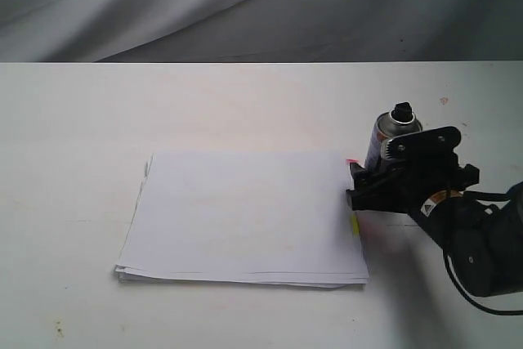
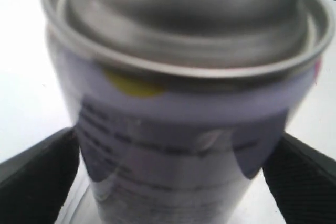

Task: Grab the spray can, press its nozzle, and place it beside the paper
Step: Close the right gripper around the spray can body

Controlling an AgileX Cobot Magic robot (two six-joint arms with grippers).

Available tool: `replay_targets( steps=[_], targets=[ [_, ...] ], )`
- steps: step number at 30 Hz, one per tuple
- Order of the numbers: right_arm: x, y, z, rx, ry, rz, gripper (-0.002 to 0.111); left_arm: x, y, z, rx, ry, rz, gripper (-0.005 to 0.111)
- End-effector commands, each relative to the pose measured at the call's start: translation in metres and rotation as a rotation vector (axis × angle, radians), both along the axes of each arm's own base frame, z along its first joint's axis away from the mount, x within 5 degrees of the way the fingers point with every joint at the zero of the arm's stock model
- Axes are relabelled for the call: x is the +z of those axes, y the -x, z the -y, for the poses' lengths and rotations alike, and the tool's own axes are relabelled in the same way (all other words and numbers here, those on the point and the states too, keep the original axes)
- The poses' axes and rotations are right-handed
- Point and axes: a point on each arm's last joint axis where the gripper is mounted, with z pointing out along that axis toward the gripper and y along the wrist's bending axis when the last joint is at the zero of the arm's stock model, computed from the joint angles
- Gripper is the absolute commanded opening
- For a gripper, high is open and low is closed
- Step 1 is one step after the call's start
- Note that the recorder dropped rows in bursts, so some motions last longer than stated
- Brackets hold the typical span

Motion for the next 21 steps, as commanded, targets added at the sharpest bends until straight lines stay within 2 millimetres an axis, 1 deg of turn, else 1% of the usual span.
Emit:
replay_targets(
  steps=[1, 6, 9, 12, 14, 17, 19, 20, 21],
  targets=[
    [0.0010, -0.0015, 0.0007, 0.008, 0.001, 0.010, 0.085, -0.0006, -0.0001, -0.0001, 0.002, 0.003, 0.006, 0.000],
    [0.0013, -0.0020, 0.0006, 0.006, -0.006, 0.011, 0.077, -0.0006, -0.0001, -0.0001, 0.002, 0.003, 0.006, 0.000],
    [0.0019, -0.0048, -0.0007, 0.006, -0.009, 0.007, 0.070, -0.0006, -0.0001, -0.0001, 0.002, 0.003, 0.006, 0.000],
    [0.0038, -0.0093, -0.0026, 0.005, -0.016, 0.012, 0.054, -0.0006, -0.0001, -0.0001, 0.002, 0.003, 0.006, 0.000],
    [0.0042, -0.0099, -0.0031, 0.001, -0.031, 0.012, 0.040, -0.0006, -0.0001, -0.0001, 0.002, 0.003, 0.006, 0.000],
    [0.0039, -0.0099, -0.0029, -0.007, -0.044, 0.006, 0.016, -0.0006, -0.0001, -0.0001, 0.002, 0.003, 0.006, 0.000],
    [0.0033, -0.0096, -0.0029, -0.007, -0.043, -0.001, 0.003, -0.0006, -0.0001, -0.0001, 0.002, 0.003, 0.006, 0.000],
    [0.0033, -0.0096, -0.0030, -0.005, -0.043, -0.001, 0.000, -0.0006, -0.0001, -0.0001, 0.002, 0.003, 0.006, 0.000],
    [0.0038, -0.0094, -0.0034, 0.000, -0.042, -0.002, 0.000, -0.0006, -0.0001, -0.0001, 0.002, 0.003, 0.006, 0.000]
  ],
)
